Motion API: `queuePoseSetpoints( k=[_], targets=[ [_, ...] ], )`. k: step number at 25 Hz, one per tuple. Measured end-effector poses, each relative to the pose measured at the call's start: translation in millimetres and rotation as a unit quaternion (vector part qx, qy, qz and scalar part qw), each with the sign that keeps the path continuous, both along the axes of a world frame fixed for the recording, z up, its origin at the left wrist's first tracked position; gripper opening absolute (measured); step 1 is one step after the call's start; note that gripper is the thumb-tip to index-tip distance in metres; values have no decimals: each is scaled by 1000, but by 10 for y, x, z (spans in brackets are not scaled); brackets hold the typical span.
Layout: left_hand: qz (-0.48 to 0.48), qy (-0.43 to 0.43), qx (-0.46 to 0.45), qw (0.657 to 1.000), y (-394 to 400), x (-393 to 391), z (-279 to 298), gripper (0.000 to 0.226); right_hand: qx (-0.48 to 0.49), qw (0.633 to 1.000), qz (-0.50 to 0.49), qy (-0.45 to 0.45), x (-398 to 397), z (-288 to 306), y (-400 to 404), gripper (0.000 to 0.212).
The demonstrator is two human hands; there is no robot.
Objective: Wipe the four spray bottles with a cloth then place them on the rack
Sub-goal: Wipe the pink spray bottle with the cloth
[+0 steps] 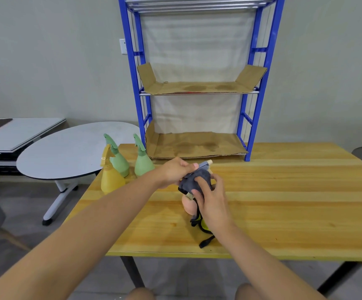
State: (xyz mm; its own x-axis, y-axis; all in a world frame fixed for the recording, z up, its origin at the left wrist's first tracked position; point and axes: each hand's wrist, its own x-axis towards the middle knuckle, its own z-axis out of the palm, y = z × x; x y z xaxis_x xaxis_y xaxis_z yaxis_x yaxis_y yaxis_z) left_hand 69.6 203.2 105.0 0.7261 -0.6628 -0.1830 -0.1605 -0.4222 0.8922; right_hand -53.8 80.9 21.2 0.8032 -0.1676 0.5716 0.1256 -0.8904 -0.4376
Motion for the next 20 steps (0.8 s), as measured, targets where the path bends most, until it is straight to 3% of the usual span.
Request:
queuePoseSetpoints(
  k=[5,8,12,16,20],
  targets=[
    [-4,6,-2,1000,-12,7,5,61,33,998,0,-56,-1,44,-38,38],
    [-5,17,-14,1000,-16,-8,16,53,-6,994,-10,-107,-47,122,-164,37],
    [7,11,-19,1000,-32,-20,9,53,-32,993,-49,-105,-5,232,-186,35],
    [9,10,-20,1000,-22,-17,8,47,-121,988,2,-92,-38,189,12,29],
    [14,7,-29,999,-33,-19,-12,49,-88,990,-45,-104,23,328,-224,30]
  ],
)
